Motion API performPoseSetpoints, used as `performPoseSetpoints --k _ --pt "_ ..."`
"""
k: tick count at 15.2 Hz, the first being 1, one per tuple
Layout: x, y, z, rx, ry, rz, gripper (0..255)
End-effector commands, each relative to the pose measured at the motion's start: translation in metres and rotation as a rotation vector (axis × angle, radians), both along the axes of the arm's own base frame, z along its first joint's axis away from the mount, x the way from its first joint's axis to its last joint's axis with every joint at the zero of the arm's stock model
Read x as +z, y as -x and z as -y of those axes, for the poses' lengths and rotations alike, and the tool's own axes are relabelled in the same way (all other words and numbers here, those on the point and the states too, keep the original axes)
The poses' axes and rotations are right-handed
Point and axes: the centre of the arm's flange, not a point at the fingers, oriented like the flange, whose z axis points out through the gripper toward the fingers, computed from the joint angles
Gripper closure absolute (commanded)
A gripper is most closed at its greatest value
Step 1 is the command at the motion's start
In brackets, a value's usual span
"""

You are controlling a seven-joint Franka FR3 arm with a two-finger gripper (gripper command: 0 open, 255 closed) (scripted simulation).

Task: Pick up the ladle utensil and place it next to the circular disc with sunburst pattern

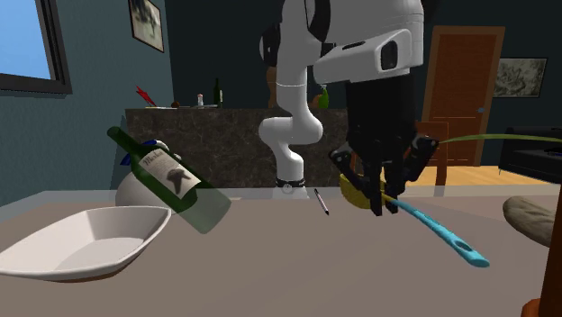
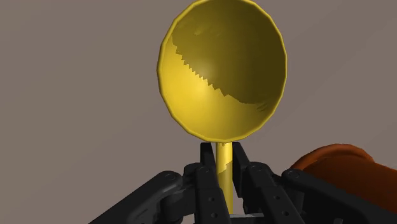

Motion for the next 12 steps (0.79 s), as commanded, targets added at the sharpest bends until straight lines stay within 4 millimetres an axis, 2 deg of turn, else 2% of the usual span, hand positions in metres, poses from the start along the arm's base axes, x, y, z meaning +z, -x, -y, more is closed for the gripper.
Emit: performPoseSetpoints --k 1,12 --pt "0.002 0.018 -0.014 0.000 0.000 0.001 255" --pt "0.003 0.132 -0.103 0.000 0.000 0.001 255"
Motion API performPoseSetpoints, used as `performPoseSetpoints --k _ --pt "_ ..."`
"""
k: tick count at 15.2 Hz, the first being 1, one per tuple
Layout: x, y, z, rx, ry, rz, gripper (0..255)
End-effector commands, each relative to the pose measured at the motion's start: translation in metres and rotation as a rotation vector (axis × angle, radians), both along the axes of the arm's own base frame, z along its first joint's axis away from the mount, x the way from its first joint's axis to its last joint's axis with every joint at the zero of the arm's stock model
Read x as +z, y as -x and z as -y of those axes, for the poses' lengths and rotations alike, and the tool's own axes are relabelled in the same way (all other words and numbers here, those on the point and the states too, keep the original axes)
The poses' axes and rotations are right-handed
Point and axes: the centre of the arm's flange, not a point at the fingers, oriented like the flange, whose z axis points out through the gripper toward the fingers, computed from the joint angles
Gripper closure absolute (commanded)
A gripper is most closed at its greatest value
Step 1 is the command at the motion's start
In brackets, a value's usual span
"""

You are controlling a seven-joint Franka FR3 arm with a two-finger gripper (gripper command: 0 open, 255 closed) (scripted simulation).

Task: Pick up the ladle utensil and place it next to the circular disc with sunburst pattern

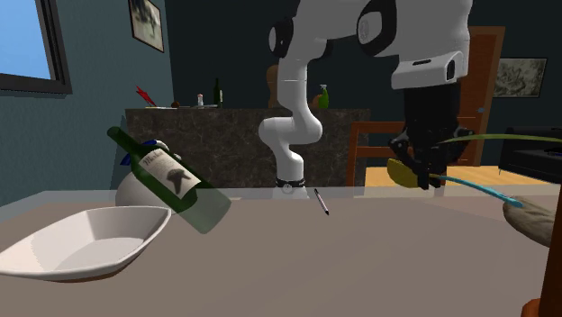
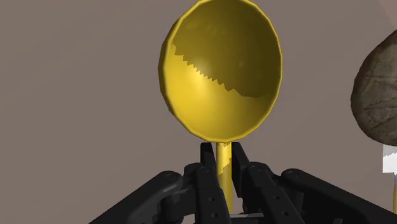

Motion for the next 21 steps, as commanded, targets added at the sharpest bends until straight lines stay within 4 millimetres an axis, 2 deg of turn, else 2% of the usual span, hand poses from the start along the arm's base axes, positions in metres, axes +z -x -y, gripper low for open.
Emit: performPoseSetpoints --k 1,8,9,21 --pt "0.001 0.022 -0.014 -0.002 0.001 0.000 255" --pt "0.001 0.095 -0.071 -0.002 0.001 0.000 255" --pt "0.002 0.100 -0.075 -0.002 0.001 0.000 255" --pt "-0.062 0.100 -0.075 -0.002 0.001 0.000 255"
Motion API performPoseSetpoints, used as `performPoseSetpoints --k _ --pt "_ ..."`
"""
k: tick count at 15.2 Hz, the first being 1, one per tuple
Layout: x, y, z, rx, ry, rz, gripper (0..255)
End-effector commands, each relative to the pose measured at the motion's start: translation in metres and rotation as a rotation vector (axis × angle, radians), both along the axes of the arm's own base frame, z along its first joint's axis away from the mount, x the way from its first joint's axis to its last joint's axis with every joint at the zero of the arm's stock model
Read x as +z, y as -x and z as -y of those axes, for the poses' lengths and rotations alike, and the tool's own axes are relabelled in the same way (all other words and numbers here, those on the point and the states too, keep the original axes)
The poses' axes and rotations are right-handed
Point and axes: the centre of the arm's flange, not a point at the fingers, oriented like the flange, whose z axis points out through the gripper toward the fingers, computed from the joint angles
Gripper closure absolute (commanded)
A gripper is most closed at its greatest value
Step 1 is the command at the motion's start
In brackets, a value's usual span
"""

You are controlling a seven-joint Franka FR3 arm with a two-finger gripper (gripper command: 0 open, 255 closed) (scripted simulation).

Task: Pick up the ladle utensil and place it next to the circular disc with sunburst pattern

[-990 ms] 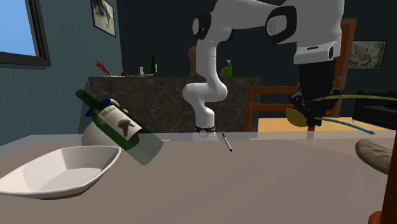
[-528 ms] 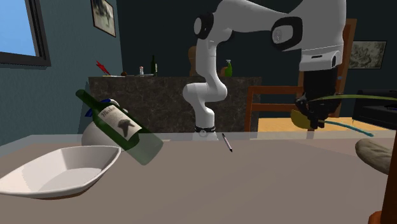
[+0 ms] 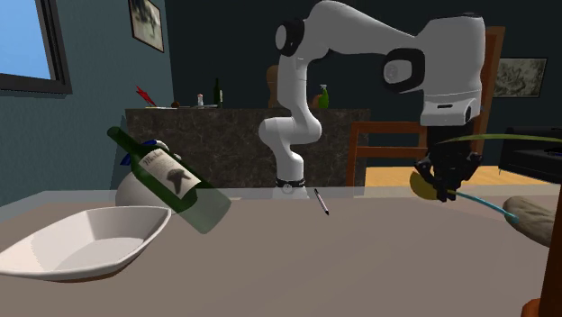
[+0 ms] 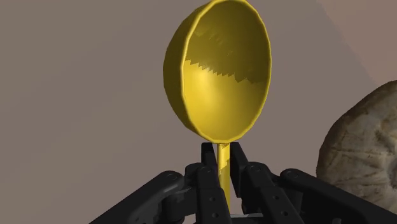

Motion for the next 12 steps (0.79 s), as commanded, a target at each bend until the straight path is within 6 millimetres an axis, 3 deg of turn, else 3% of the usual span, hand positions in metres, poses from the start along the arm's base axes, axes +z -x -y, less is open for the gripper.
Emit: performPoseSetpoints --k 1,9,12 --pt "-0.010 0.001 0.000 0.000 0.000 0.001 255" --pt "-0.056 0.001 0.000 0.000 0.000 0.001 255" --pt "-0.056 0.001 0.000 0.000 0.000 0.001 255"
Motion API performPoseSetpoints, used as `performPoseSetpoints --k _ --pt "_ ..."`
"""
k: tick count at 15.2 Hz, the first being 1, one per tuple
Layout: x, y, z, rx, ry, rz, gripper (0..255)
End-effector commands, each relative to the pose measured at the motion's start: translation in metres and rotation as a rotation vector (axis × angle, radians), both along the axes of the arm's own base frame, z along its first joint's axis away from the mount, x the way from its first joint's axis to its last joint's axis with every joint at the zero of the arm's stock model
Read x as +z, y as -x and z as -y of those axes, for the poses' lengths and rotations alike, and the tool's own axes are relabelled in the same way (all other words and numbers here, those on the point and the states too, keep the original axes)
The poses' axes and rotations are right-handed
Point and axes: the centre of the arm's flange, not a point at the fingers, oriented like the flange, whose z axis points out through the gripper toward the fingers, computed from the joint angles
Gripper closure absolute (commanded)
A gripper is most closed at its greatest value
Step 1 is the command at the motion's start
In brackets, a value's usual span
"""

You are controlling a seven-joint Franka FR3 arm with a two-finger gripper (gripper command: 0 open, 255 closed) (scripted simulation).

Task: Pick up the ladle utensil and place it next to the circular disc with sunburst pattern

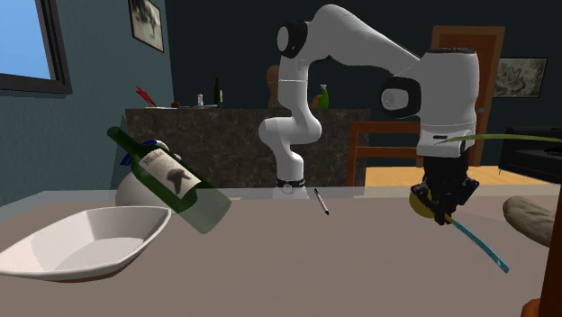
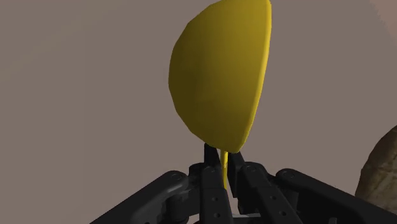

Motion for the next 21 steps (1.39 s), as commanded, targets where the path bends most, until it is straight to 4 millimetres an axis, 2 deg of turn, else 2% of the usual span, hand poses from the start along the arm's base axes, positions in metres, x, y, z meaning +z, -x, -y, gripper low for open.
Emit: performPoseSetpoints --k 1,5,6,11,15,21 --pt "-0.002 0.000 0.000 0.001 0.002 -0.002 255" --pt "-0.002 0.000 0.000 0.001 0.002 -0.002 255" --pt "-0.002 0.000 0.000 0.001 0.002 -0.002 0" --pt "-0.002 0.000 0.000 0.001 0.002 -0.002 0" --pt "0.047 -0.006 0.007 0.001 0.002 -0.002 0" --pt "0.047 -0.006 0.007 0.001 0.002 -0.002 0"
